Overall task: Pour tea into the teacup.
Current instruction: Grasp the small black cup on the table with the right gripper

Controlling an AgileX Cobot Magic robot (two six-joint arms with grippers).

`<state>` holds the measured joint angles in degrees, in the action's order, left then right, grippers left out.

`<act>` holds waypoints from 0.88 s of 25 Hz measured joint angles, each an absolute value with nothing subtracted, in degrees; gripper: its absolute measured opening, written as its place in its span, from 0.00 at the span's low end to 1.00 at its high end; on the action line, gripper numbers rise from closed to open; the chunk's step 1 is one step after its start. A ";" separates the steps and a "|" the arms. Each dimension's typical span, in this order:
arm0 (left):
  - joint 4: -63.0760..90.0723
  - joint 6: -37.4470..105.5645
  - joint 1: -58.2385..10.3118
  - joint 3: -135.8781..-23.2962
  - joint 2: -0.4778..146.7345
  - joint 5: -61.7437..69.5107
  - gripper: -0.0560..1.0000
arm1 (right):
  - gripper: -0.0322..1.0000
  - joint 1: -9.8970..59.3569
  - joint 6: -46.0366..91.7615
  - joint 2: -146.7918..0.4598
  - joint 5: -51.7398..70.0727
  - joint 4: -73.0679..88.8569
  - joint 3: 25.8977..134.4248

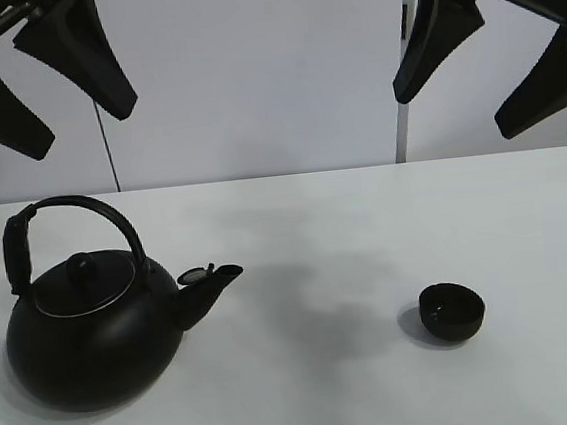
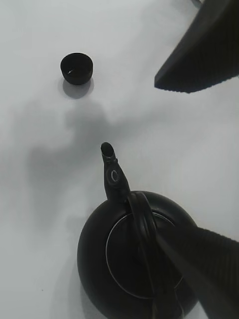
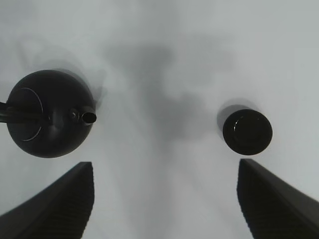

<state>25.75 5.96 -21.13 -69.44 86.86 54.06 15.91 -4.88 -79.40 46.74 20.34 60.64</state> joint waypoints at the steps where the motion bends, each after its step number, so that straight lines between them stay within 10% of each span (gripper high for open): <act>1: 25.75 5.96 -21.13 -69.44 86.86 54.06 0.57 | 0.56 15.91 -4.88 -79.40 46.74 20.34 60.64; 22: 25.75 5.96 -21.13 -69.44 86.86 54.06 0.57 | 0.56 20.25 5.81 -79.73 49.81 13.78 60.64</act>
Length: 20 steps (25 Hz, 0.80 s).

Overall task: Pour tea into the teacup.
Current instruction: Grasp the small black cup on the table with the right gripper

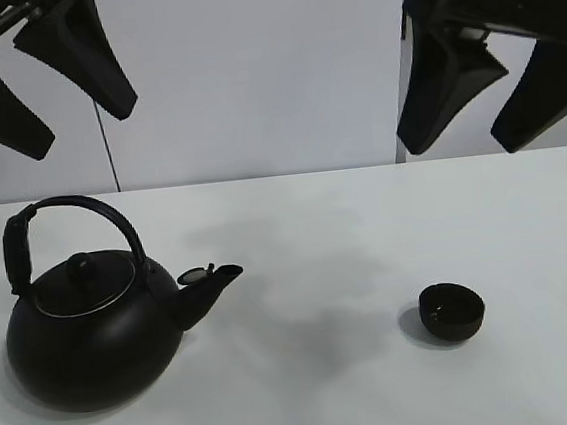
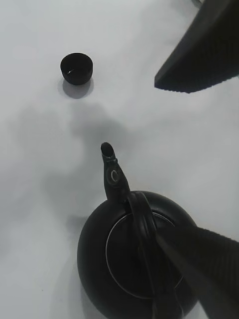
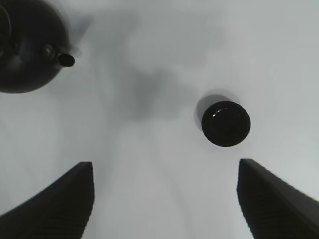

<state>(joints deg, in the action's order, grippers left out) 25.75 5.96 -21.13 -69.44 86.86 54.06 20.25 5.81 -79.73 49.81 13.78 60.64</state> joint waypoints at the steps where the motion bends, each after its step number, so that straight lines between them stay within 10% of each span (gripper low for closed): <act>1: 25.75 5.96 -21.13 -69.44 86.86 54.06 0.57 | 0.56 21.41 4.77 -80.35 49.81 11.78 60.64; 20: 25.75 5.96 -21.13 -69.44 86.86 54.06 0.57 | 0.60 24.76 -1.81 -101.48 43.25 1.68 60.77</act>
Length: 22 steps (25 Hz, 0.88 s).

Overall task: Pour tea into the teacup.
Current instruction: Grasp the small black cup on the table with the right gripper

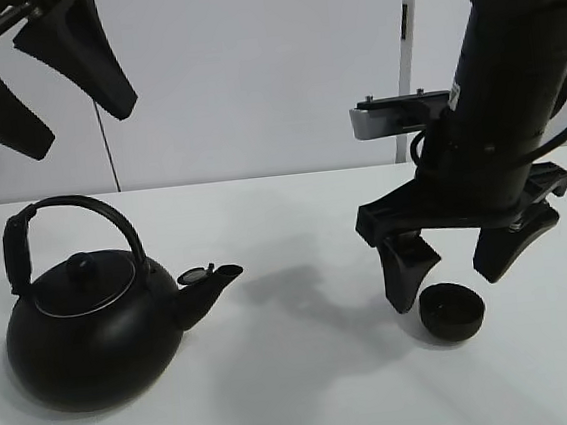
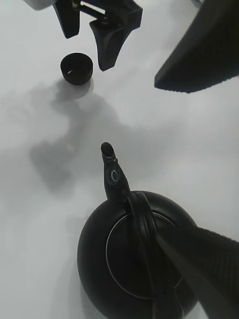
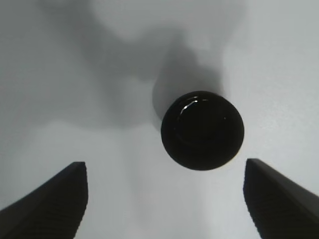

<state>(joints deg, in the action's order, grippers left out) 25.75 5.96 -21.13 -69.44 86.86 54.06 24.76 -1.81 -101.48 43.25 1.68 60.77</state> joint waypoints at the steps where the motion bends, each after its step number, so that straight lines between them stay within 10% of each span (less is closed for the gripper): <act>1: 25.75 5.96 -21.13 -69.44 86.86 54.06 0.57 | 0.60 24.76 -2.07 -102.05 42.63 1.68 60.77; 22: 25.75 5.96 -21.13 -69.44 86.86 54.06 0.57 | 0.60 21.94 -5.73 -105.56 39.93 0.99 60.81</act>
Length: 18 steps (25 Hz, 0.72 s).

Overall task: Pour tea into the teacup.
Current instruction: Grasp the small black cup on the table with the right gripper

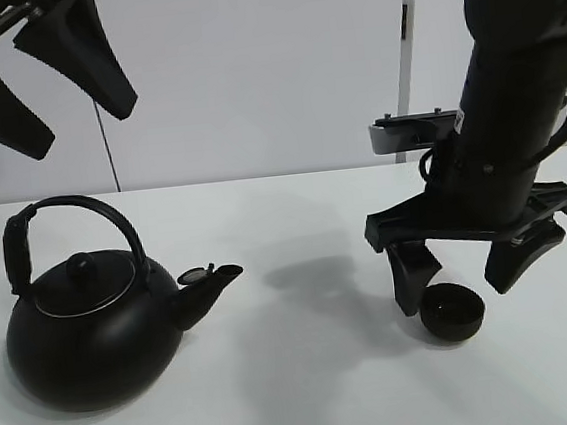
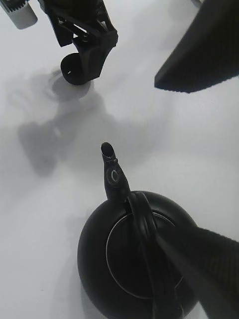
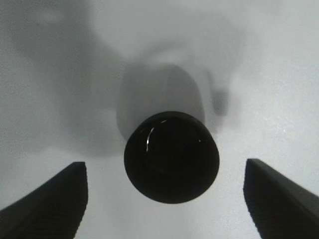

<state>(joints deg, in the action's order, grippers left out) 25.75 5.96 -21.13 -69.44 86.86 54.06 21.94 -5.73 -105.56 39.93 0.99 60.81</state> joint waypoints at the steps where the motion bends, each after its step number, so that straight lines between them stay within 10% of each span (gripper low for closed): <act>1: 25.75 5.96 -21.13 -69.44 86.86 54.06 0.57 | 0.60 21.94 -5.73 -105.61 39.61 0.99 60.81; 18: 25.75 5.96 -21.13 -69.44 86.86 54.02 0.57 | 0.42 21.94 -6.06 -109.62 38.43 1.05 61.70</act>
<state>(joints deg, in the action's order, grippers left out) 25.75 5.96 -21.13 -69.44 86.86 54.02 21.94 -6.06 -109.62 38.43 1.05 61.70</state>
